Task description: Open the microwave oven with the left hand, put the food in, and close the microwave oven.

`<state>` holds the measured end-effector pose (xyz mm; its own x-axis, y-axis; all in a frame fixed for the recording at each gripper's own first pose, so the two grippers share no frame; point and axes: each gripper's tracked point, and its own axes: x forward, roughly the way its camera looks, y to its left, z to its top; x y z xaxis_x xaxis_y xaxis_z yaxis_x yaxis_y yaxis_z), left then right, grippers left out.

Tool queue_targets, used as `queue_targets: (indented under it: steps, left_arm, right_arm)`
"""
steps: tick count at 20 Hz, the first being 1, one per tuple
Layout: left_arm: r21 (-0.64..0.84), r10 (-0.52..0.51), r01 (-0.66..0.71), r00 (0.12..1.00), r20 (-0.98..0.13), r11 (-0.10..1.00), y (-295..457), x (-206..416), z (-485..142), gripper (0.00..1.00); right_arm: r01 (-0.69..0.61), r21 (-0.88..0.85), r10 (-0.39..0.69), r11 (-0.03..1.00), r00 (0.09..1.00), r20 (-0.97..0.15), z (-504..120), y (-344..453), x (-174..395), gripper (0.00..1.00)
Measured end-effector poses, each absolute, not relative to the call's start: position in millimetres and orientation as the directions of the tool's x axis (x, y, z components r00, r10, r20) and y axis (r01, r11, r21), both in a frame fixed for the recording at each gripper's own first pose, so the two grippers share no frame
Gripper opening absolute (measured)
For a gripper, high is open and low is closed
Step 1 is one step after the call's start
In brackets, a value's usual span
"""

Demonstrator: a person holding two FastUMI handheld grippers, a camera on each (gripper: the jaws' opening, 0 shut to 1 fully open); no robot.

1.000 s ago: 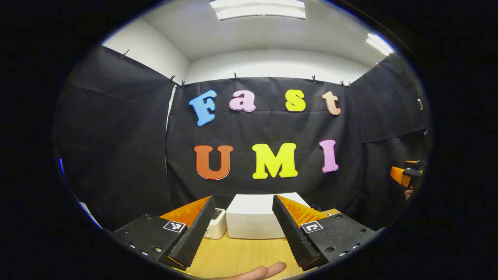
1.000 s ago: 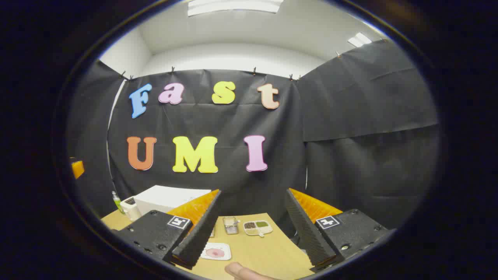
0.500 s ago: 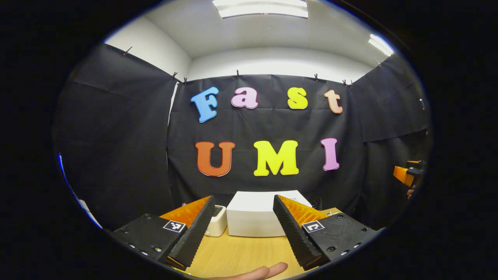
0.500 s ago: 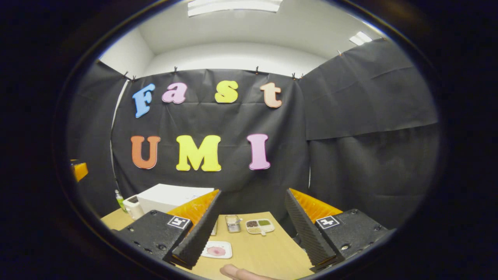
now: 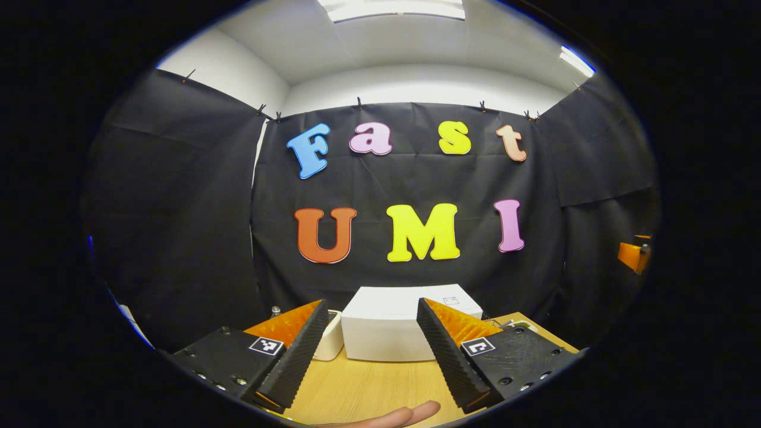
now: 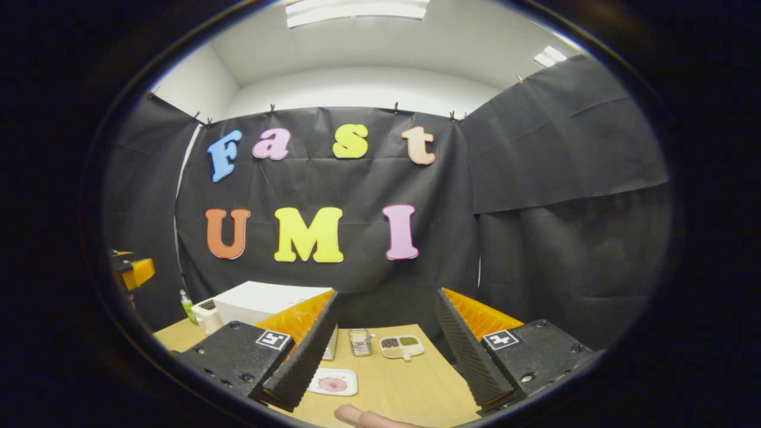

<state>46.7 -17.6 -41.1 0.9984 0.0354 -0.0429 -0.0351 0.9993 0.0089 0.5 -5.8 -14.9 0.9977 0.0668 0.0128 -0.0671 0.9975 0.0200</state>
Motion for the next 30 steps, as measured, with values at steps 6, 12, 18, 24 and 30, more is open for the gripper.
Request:
queue_targets:
  steps: [6, 12, 18, 24, 30]
  left_arm:
    - [-0.008, -0.013, 0.012, 0.995, -0.097, 1.000, -71.7, 105.9, -94.7, 0.92]
    - [-0.064, -0.121, 0.110, 0.973, -0.197, 0.992, -145.6, 162.5, -182.2, 0.93]
    - [-0.052, -0.168, 0.160, 0.955, -0.244, 0.986, -191.2, 208.3, -255.9, 0.93]
    - [-0.041, -0.177, 0.172, 0.955, -0.239, 0.984, -208.6, 259.1, -316.6, 0.93]
    - [-0.070, -0.175, 0.162, 0.948, -0.266, 0.984, -212.2, 282.7, -344.8, 0.93]
  right_arm:
    - [-0.099, 0.033, 0.098, 0.995, 0.995, 0.035, -14.7, -16.7, -1.5, 0.95]
    - [-0.153, 0.050, 0.151, 0.987, 0.988, 0.039, -8.3, -28.0, -6.4, 1.00]
    - [-0.143, 0.039, 0.142, 0.989, 0.989, 0.037, 0.2, -45.7, -5.7, 1.00]
    - [-0.104, -0.005, 0.104, 0.995, 0.991, 0.086, 14.7, -63.0, -1.6, 1.00]
    - [-0.108, 0.057, 0.102, 0.993, 0.990, 0.100, 18.5, -73.4, 10.0, 1.00]
